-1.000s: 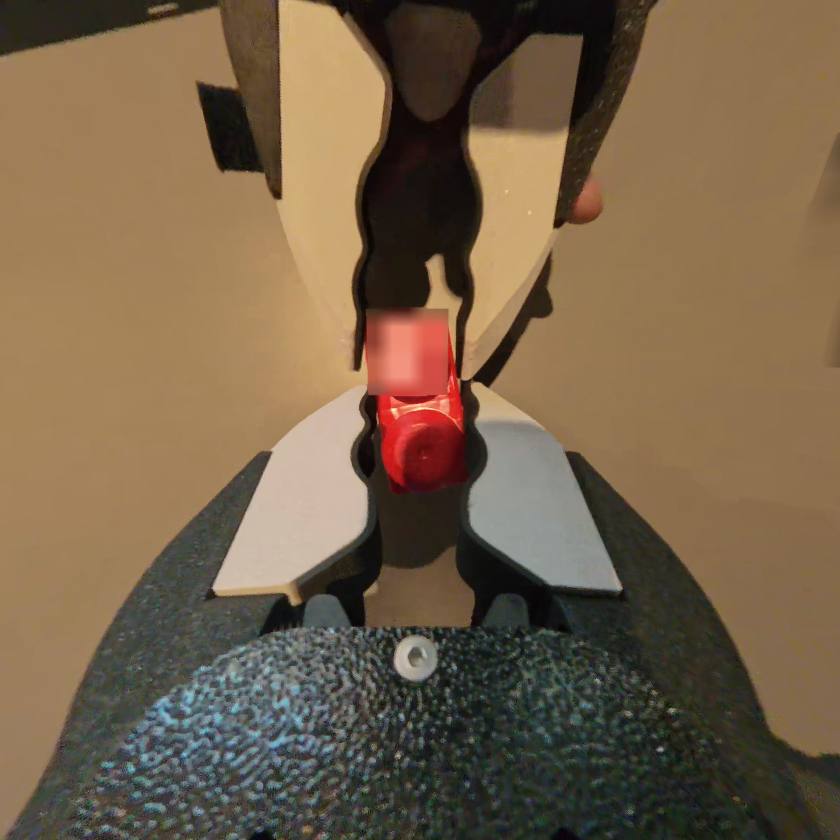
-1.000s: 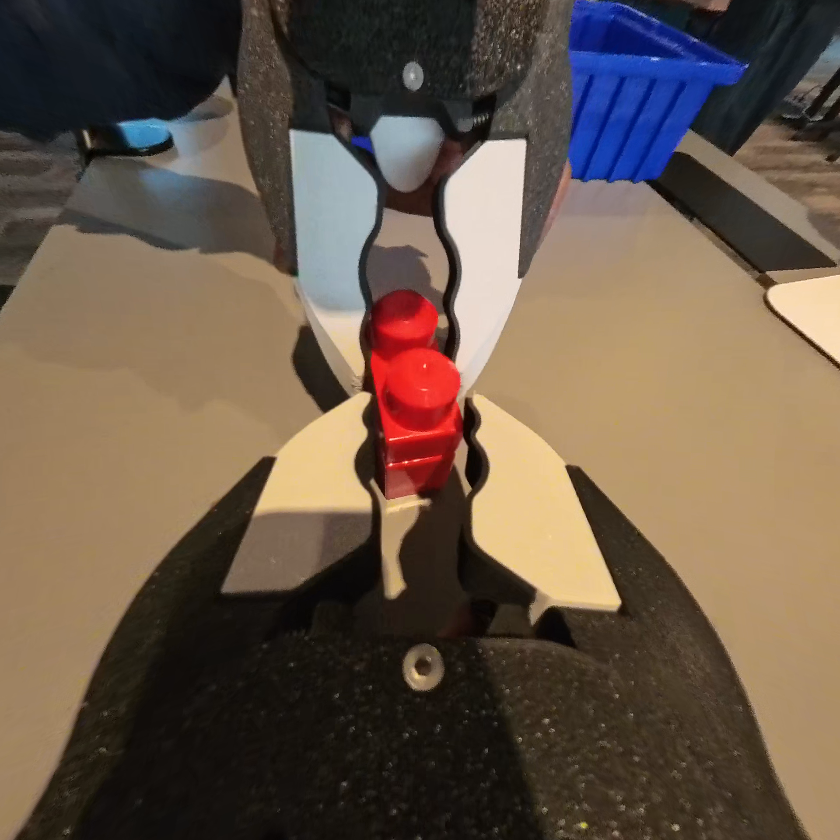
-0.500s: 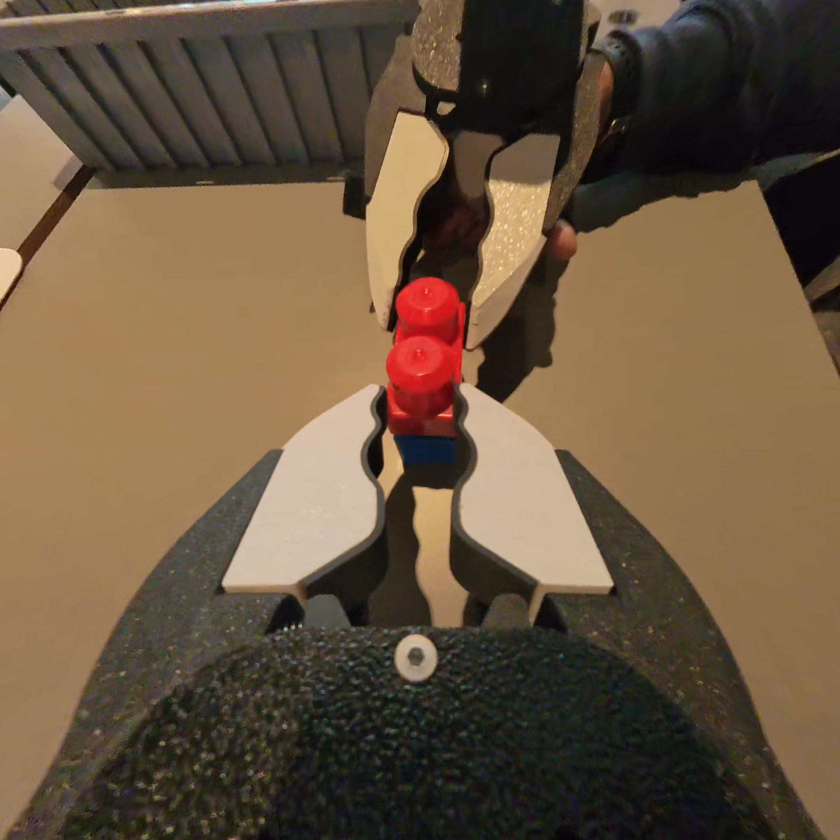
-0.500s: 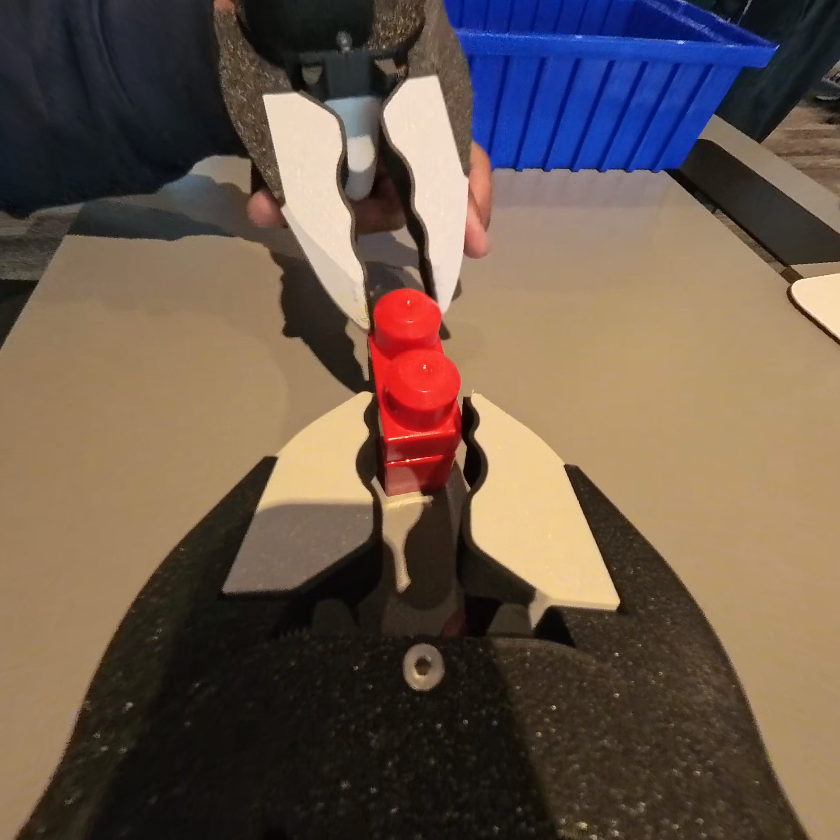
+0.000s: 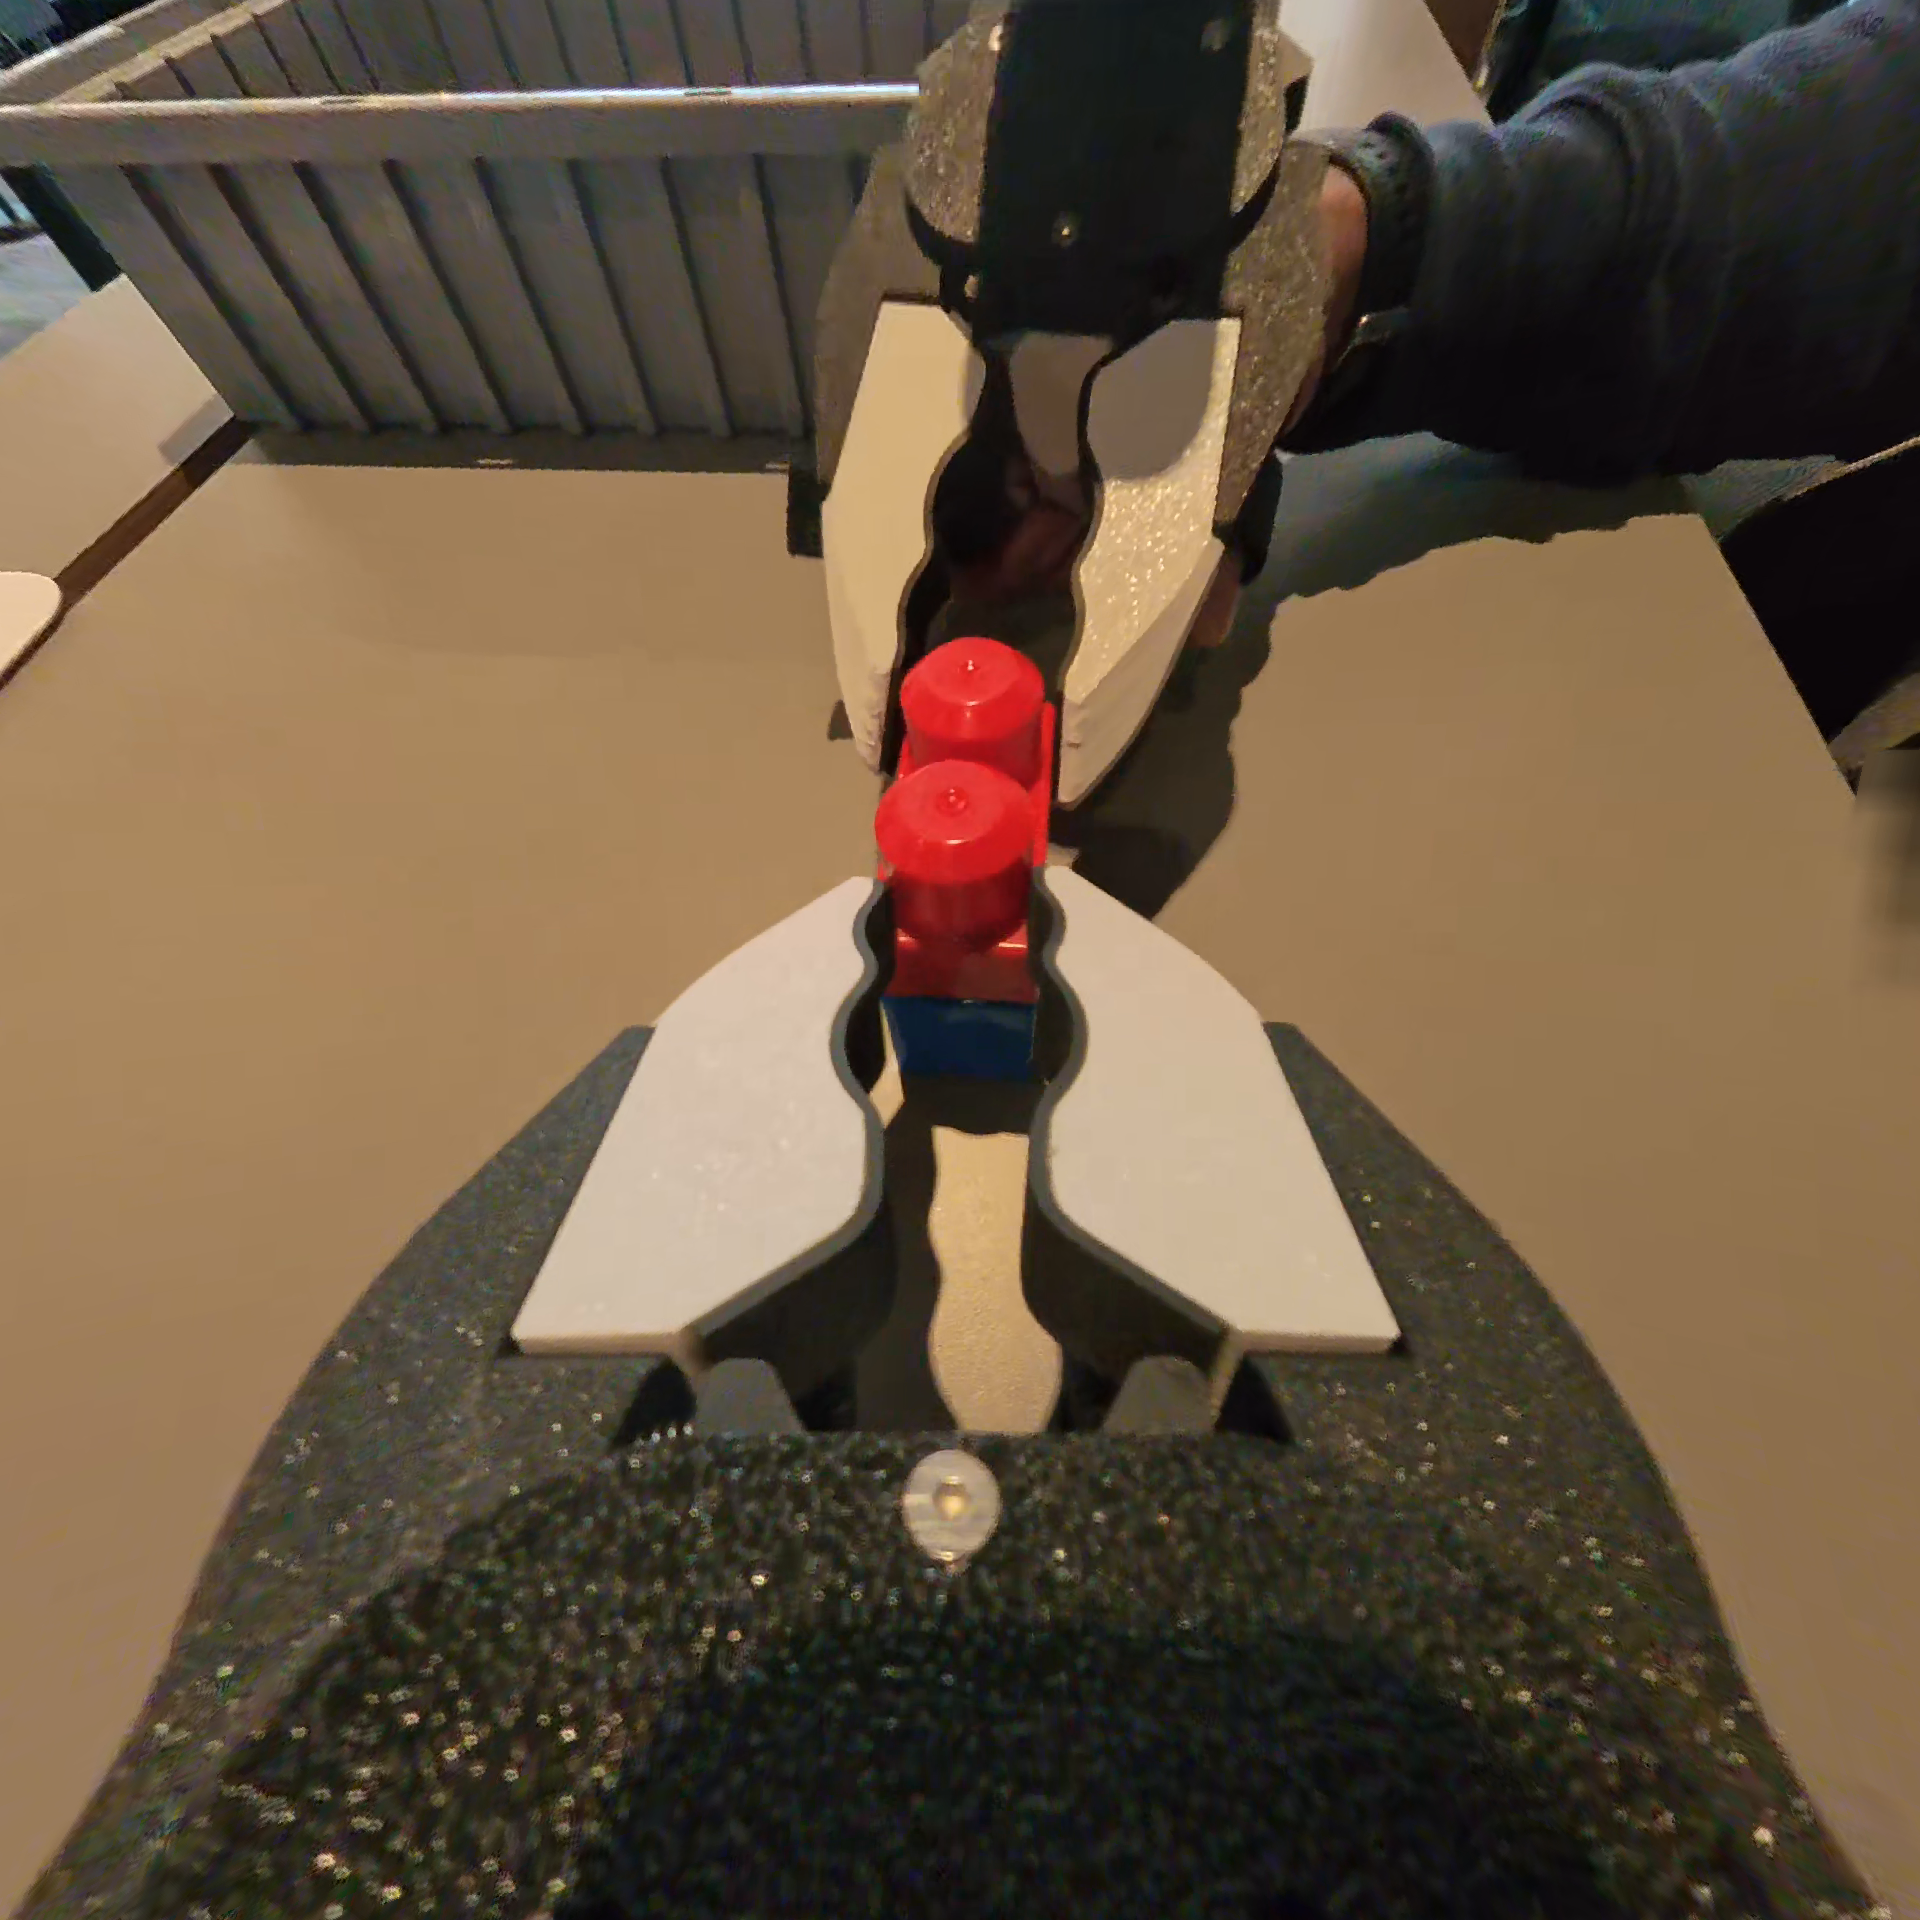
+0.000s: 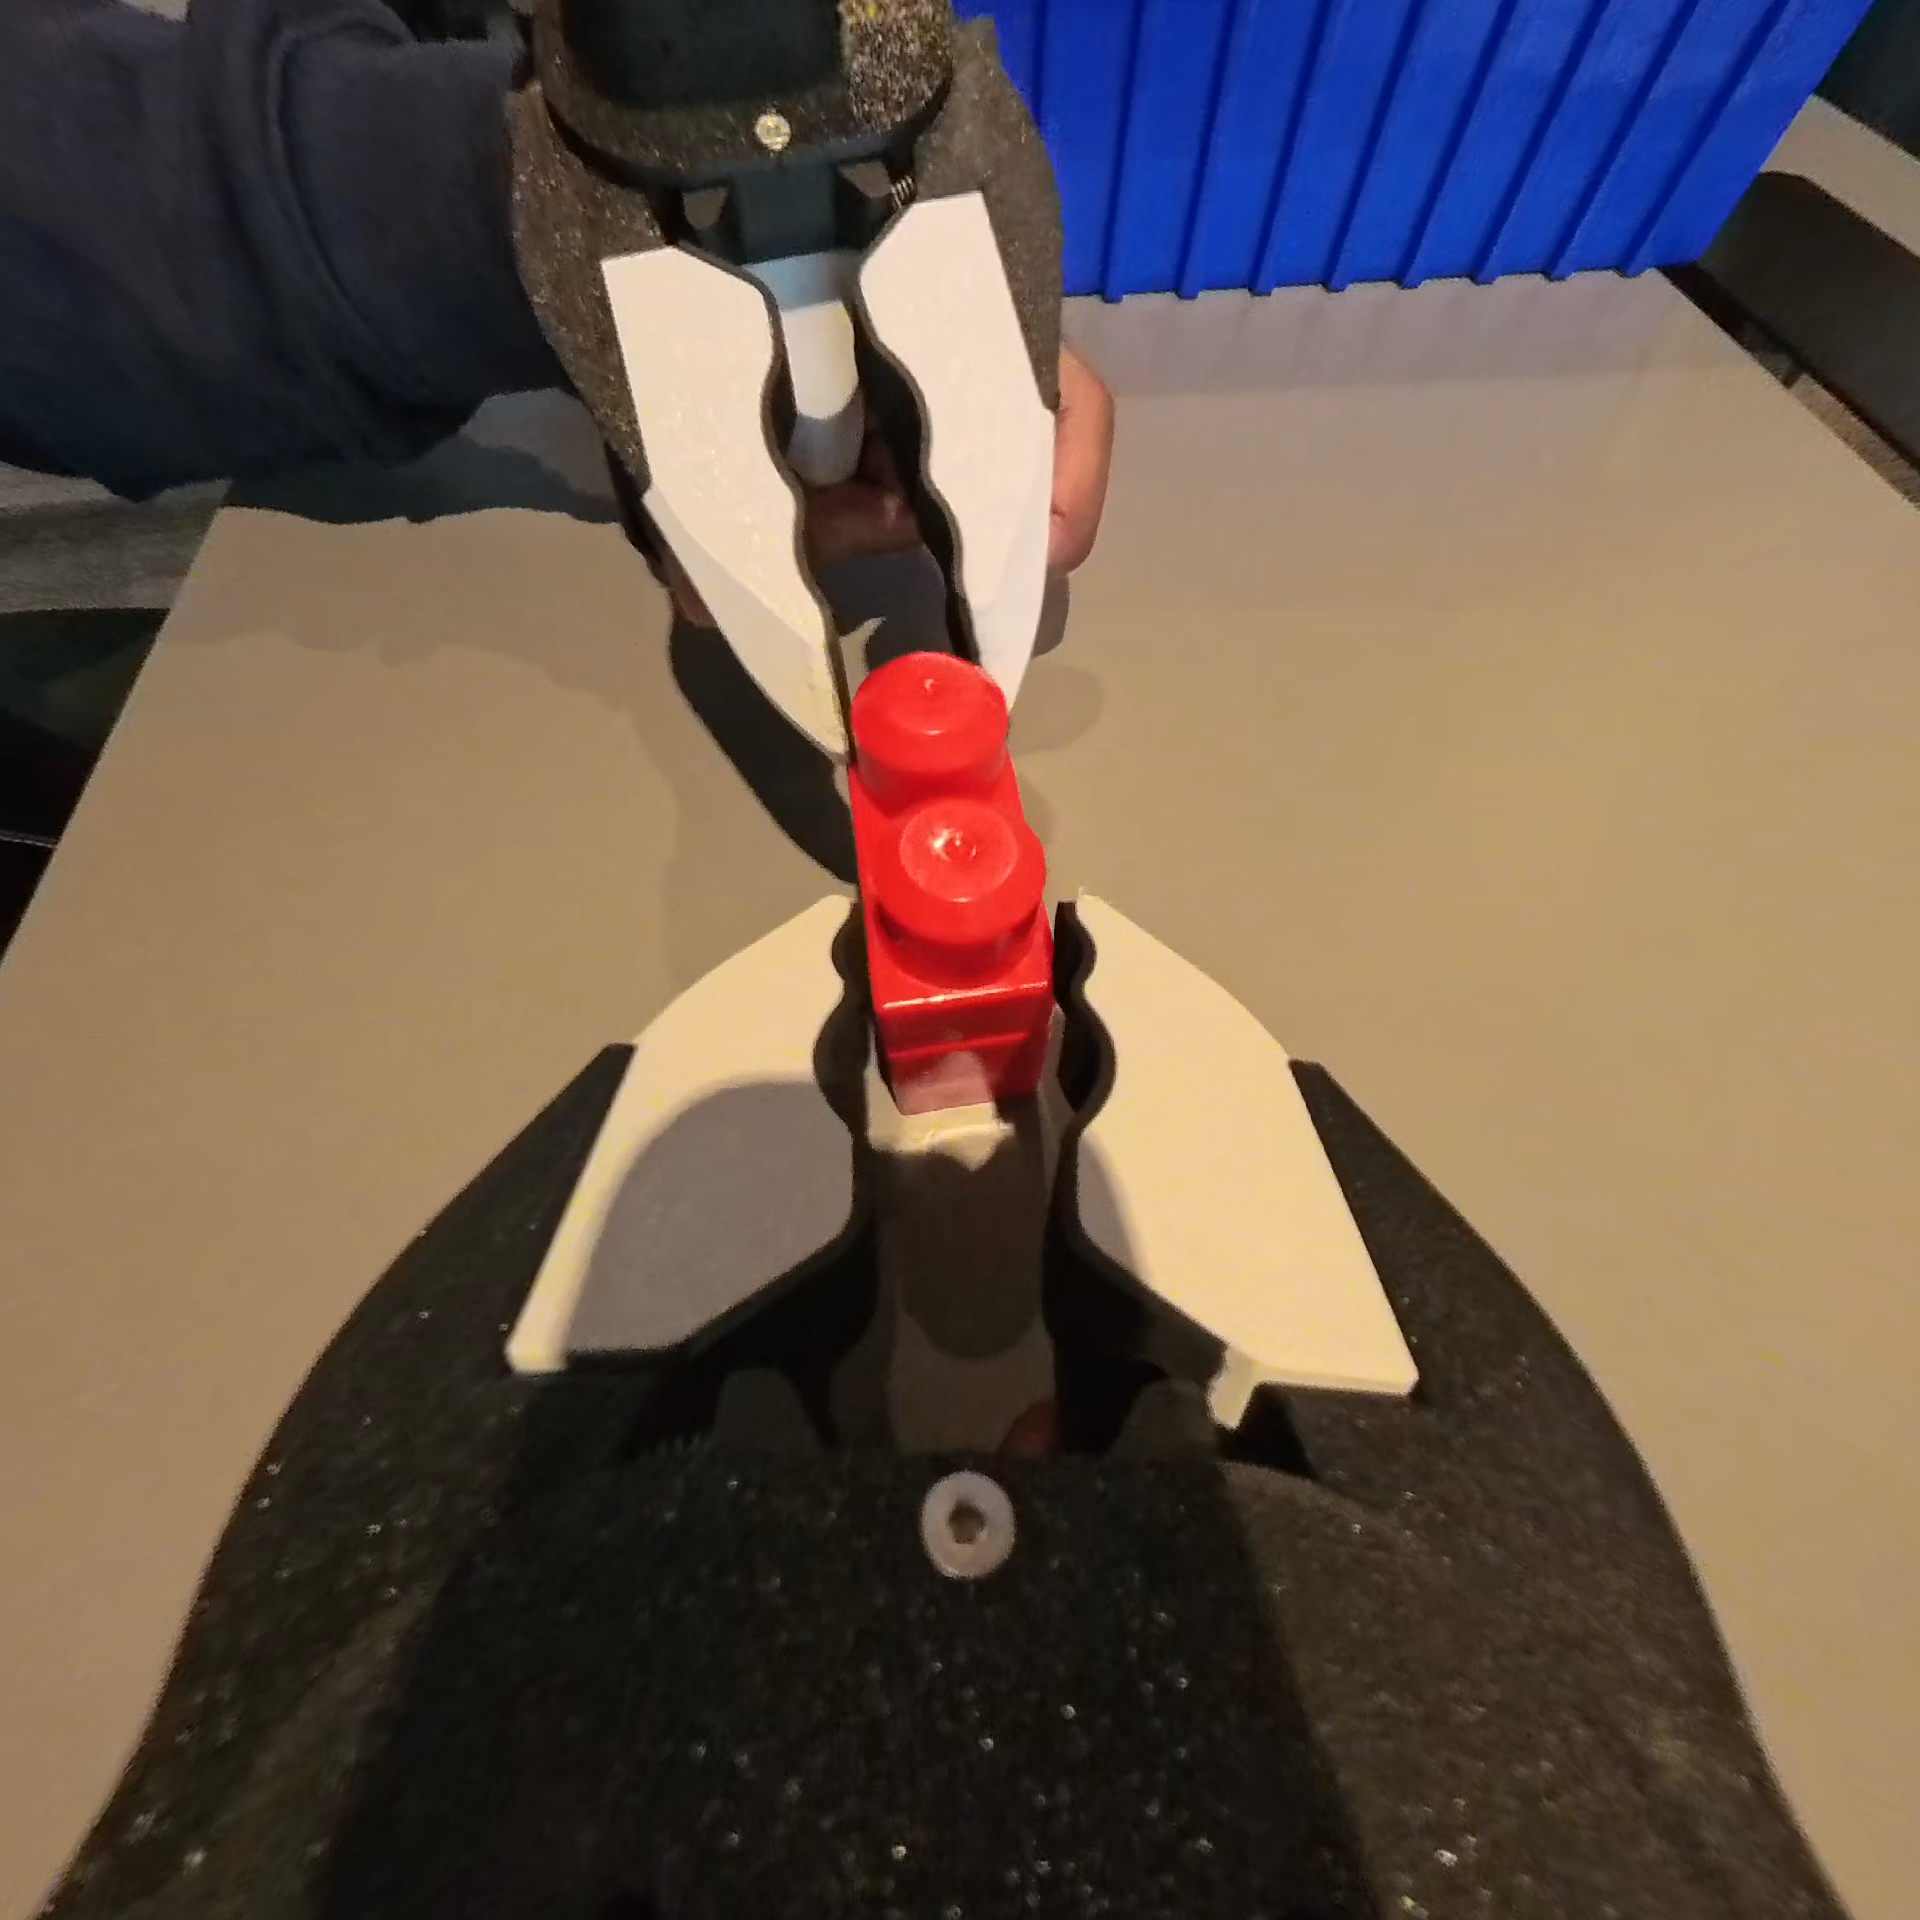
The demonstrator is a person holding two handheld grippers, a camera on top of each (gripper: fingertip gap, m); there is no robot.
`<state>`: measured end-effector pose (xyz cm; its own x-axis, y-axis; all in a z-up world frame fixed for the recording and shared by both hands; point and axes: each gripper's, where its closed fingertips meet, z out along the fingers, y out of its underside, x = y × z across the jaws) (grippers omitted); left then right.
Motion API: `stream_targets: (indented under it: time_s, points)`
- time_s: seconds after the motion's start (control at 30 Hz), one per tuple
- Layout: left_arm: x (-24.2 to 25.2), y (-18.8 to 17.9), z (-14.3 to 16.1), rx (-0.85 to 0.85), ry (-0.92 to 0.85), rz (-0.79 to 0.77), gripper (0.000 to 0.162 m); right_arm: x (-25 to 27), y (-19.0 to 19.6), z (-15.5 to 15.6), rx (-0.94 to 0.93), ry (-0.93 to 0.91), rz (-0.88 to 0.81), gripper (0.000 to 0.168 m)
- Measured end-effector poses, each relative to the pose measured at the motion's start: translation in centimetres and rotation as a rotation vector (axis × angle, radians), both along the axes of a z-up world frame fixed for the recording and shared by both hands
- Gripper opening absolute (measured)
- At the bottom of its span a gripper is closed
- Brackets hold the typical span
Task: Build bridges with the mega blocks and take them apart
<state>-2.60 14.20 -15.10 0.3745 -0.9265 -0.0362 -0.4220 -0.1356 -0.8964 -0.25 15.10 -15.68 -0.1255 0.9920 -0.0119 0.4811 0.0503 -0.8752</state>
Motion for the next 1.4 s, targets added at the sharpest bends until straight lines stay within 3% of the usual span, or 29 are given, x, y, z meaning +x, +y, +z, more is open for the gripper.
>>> stream_targets:
  time_s: [0.37, 0.83, 1.07, 1.4]
  points:
    - [0.0, 0.0, -0.2, 0.017, -0.064, 0.011, 0.025, 0.0, -0.1, -0.2, -0.076, -0.039, 0.001, 0.036]
    - [0.2, -0.7, 0.0, 0.03, -0.071, 0.018, 0.023, 0.3, -0.5, 0.1, -0.029, 0.065, -0.018, 0.037]
    - [-0.9, -1.2, 1.4, 0.054, -0.159, 0.003, 0.027, 1.5, -0.1, 0.3, -0.069, 0.091, -0.027, 0.038]
    - [0.2, -0.7, -2.0, 0.101, 0.107, 0.002, 0.036, 1.0, -0.8, -1.6, 0.012, -0.036, -0.002, 0.037]
